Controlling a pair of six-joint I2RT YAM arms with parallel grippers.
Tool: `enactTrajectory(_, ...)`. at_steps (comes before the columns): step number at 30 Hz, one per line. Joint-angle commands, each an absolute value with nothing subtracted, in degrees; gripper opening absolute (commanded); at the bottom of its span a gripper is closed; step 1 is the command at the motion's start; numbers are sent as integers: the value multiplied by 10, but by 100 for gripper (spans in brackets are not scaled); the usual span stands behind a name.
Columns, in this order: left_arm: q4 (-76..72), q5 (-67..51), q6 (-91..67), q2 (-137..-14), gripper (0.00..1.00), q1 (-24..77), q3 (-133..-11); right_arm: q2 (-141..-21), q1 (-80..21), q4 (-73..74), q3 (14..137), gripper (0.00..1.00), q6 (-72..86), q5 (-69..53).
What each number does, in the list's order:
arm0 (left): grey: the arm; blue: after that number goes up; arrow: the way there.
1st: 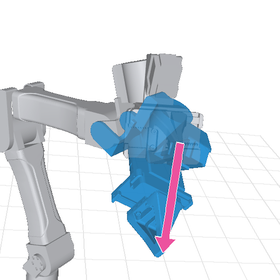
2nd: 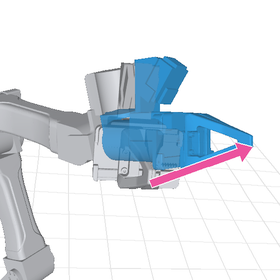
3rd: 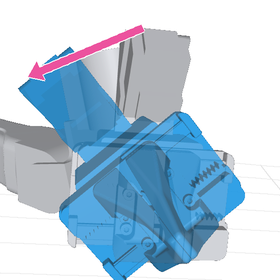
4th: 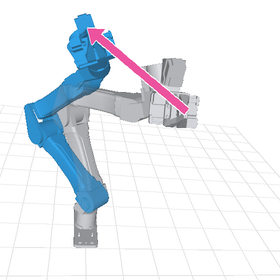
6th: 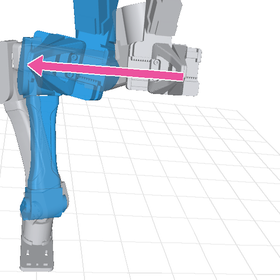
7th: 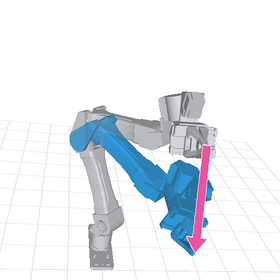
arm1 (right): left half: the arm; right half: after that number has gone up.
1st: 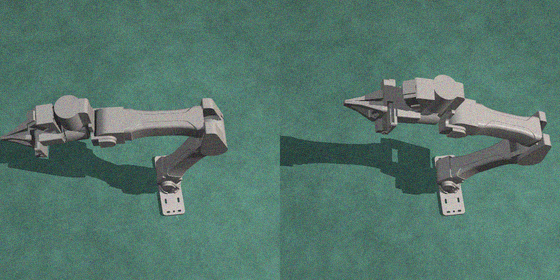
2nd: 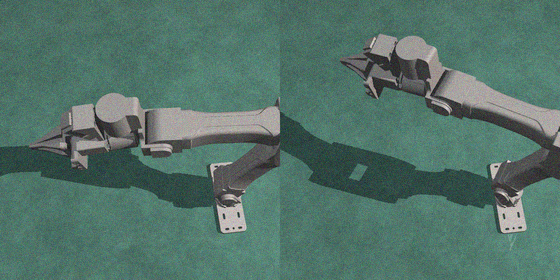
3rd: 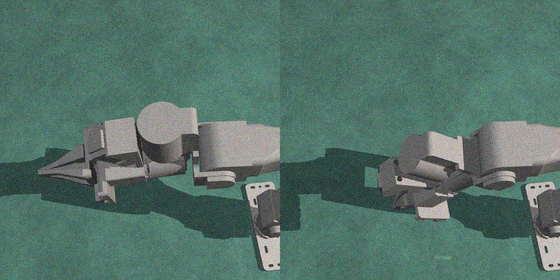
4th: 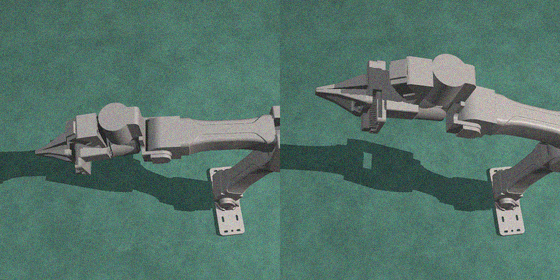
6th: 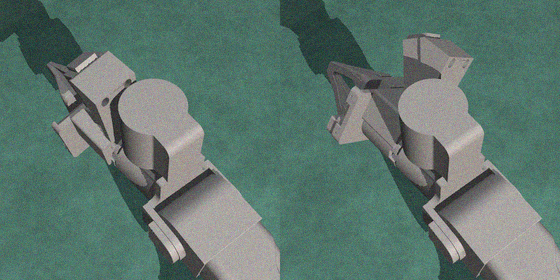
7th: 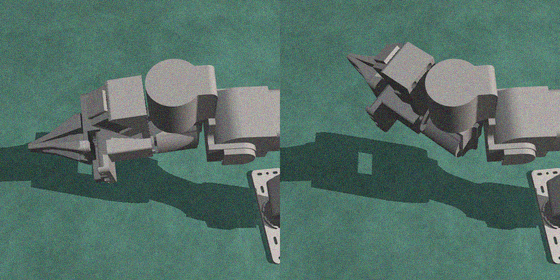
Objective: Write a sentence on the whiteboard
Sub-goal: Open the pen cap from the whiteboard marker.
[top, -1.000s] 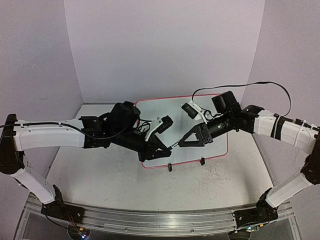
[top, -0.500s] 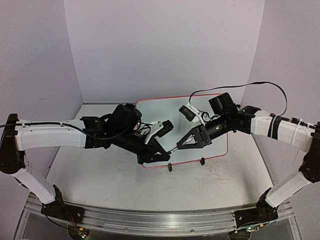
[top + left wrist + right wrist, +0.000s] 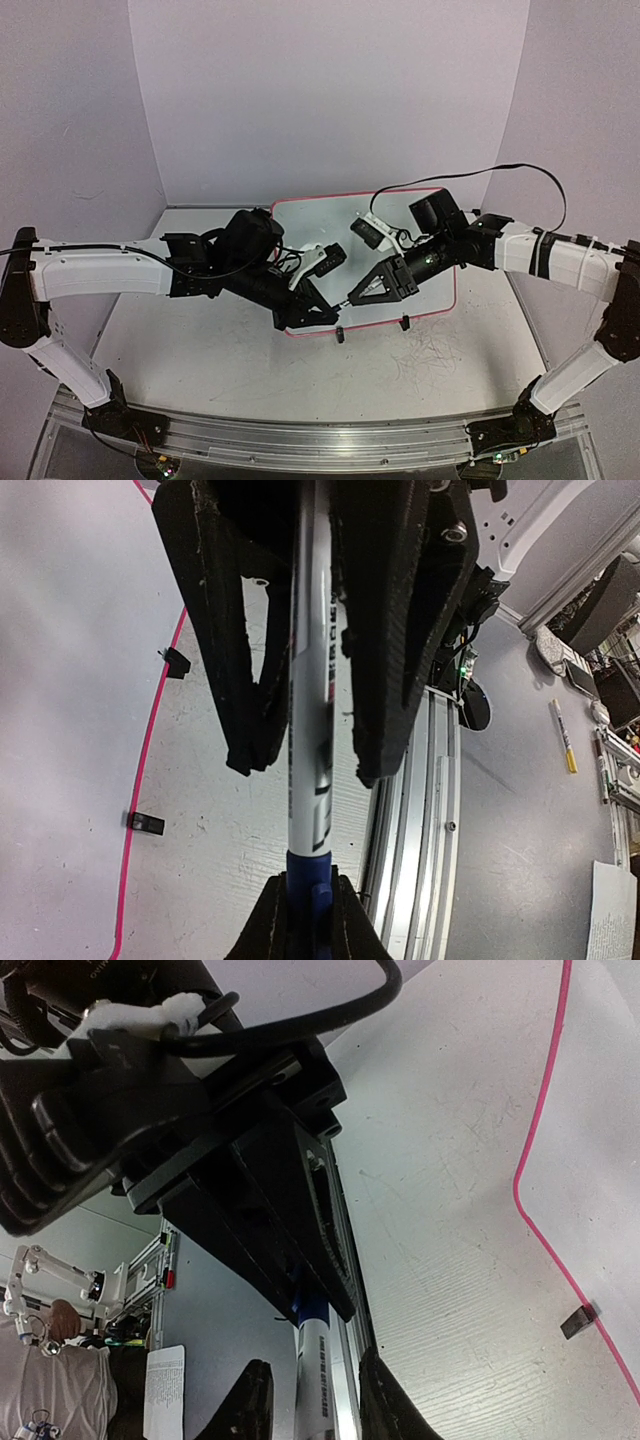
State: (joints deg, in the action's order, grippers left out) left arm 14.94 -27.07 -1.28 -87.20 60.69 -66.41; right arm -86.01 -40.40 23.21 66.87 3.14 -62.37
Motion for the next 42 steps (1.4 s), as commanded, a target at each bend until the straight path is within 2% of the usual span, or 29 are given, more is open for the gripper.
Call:
enactTrajectory(1, 146, -280, -3, -867, 0, 607, -681, -866, -408, 220, 690, 30, 19, -641)
enactTrajectory(4, 146, -279, -5, -867, 0, 607, -680, -868, -409, 220, 689, 26, 19, -647)
enactTrajectory(10, 146, -279, -5, -868, 0, 607, -679, -863, -409, 218, 694, 11, 17, -652)
enactTrajectory(14, 146, -278, -5, -866, 0, 607, -678, -862, -409, 210, 694, 12, 27, -656)
enactTrajectory(15, 146, -277, -6, -865, 0, 607, -679, -862, -409, 209, 694, 18, 30, -653)
enactTrajectory(16, 146, -276, -6, -865, 0, 607, -678, -862, -409, 207, 694, 19, 32, -650)
enactTrajectory(23, 146, -276, -10, -865, 0, 607, -677, -866, -409, 190, 692, 20, 52, -651)
enactTrajectory(25, 146, -277, -11, -865, 0, 607, -677, -866, -409, 188, 691, 18, 55, -646)
enactTrajectory(29, 147, -271, -11, -864, 0, 607, -678, -863, -409, 187, 687, 0, 57, -637)
enactTrajectory(36, 160, -256, 20, -844, 0, 607, -662, -835, -393, 188, 680, 0, 46, -611)
enactTrajectory(42, 182, -247, 70, -779, 0, 606, -603, -735, -274, 186, 635, 0, 41, -609)
